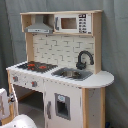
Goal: Play with the kitchen
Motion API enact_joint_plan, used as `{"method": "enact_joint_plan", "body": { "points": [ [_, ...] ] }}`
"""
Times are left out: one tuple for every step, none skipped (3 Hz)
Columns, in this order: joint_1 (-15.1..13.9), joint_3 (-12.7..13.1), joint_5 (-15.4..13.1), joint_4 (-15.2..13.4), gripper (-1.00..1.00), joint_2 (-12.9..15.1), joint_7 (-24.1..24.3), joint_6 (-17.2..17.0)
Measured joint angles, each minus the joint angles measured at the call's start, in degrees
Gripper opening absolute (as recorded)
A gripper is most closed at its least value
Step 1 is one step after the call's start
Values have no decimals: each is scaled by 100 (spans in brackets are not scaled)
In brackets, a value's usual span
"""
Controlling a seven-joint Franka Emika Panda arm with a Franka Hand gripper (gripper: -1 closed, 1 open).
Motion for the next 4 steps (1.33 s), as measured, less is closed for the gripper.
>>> {"method": "enact_joint_plan", "body": {
  "points": [
    [6,54,169,181,-100,0,-230,-347],
    [12,47,169,182,100,0,-230,-380],
    [36,19,169,182,100,0,-246,-459],
    [271,-84,169,182,100,1,-372,-976]
  ]
}}
